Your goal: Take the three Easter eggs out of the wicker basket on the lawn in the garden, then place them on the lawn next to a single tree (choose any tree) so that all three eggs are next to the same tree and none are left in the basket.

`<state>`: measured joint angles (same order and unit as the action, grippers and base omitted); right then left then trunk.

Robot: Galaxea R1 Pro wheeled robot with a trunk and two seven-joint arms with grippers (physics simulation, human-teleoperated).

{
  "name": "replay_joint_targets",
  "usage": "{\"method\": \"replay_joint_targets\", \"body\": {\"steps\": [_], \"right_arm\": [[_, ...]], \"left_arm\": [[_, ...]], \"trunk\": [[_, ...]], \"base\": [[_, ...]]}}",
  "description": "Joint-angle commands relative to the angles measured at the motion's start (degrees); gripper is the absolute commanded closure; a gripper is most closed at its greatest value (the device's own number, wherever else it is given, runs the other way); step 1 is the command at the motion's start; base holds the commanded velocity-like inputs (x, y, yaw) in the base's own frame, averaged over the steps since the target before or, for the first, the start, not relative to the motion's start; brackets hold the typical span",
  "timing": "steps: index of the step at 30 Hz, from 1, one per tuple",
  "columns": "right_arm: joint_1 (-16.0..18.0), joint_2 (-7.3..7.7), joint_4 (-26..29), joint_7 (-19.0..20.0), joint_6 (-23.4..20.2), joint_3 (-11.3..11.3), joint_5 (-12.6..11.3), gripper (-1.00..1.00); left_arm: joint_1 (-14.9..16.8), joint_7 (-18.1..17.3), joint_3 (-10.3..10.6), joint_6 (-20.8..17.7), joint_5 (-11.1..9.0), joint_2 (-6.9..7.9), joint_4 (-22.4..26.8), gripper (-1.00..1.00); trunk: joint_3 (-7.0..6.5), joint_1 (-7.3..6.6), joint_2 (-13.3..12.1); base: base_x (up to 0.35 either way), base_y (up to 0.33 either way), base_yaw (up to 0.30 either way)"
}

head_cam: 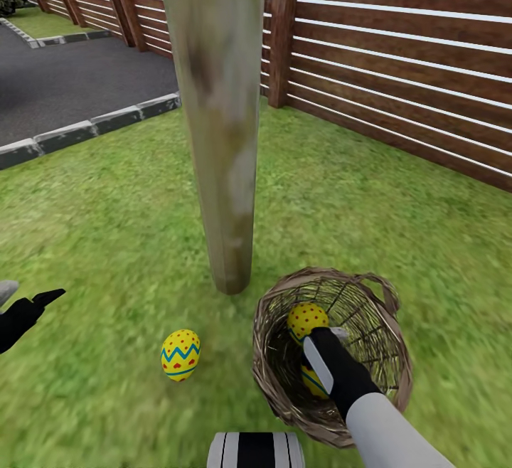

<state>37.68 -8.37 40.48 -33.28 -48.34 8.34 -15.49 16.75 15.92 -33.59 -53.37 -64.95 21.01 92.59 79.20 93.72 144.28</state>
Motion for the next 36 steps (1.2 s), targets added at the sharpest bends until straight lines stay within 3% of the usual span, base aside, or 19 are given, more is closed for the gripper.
{"method": "replay_joint_targets", "body": {"steps": [1,12,20,29,36], "right_arm": [[0.0,0.03,0.0,-0.6,-0.1,0.4,-0.6,-1.00],[0.0,-0.03,0.0,-0.6,1.7,1.7,-0.6,-1.00],[0.0,0.00,0.2,-0.6,2.7,5.3,-0.6,-1.00],[0.0,0.09,0.2,-0.6,3.4,5.8,-0.6,-1.00],[0.0,0.11,0.3,-0.6,3.4,5.9,-0.6,-1.00]], "left_arm": [[0.0,0.5,0.0,-0.2,-0.6,0.00,0.0,-1.00],[0.0,0.6,0.2,-0.2,-0.5,0.00,0.0,-1.00],[0.0,0.6,1.3,0.1,-0.5,0.00,0.0,-1.00],[0.0,0.6,1.8,0.2,-0.5,-0.31,0.0,-1.00],[0.0,0.8,1.9,0.2,-0.5,-0.37,0.0,-1.00]], "trunk": [[0.04,-0.01,0.0],[0.04,-0.01,0.0],[0.04,-0.01,0.0],[0.04,-0.01,0.0],[1.15,0.12,0.1]], "base": [[0.000,0.000,0.000],[0.000,0.000,0.000],[0.000,0.000,0.000],[0.000,0.000,0.000],[0.000,0.000,0.000]]}}
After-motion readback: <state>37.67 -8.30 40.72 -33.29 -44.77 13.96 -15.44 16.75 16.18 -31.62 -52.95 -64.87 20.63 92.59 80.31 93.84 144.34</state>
